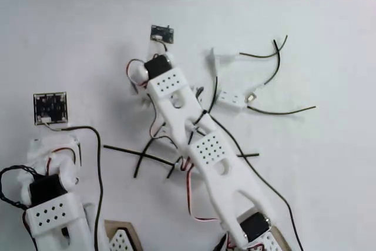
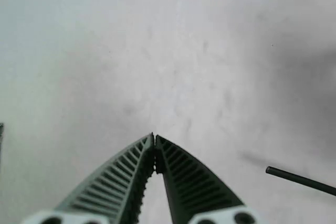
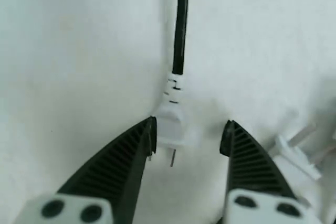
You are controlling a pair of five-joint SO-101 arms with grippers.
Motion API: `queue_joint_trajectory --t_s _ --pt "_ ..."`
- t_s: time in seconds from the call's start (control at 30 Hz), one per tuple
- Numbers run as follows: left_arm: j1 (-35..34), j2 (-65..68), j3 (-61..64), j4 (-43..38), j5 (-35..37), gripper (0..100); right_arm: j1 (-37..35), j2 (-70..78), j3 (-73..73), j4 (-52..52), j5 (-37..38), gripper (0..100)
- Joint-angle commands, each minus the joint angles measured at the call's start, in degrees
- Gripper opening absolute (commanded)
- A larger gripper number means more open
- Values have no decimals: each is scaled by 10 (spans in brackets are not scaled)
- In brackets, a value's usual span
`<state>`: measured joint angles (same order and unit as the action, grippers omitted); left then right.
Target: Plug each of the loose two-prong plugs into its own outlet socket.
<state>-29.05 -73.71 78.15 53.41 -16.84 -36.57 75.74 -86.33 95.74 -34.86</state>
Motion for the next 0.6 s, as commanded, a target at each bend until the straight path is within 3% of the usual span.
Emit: queue_joint_trajectory --t_s 0.0,0.37,0.57 --pt "-6 -8 -3 -14 -7 27 6 -29 -5 23 29 198" --pt "-6 -8 -3 -14 -7 27 13 -4 -4 -62 63 197" --pt "-6 -8 -3 -14 -7 27 -20 21 -4 -70 64 197"
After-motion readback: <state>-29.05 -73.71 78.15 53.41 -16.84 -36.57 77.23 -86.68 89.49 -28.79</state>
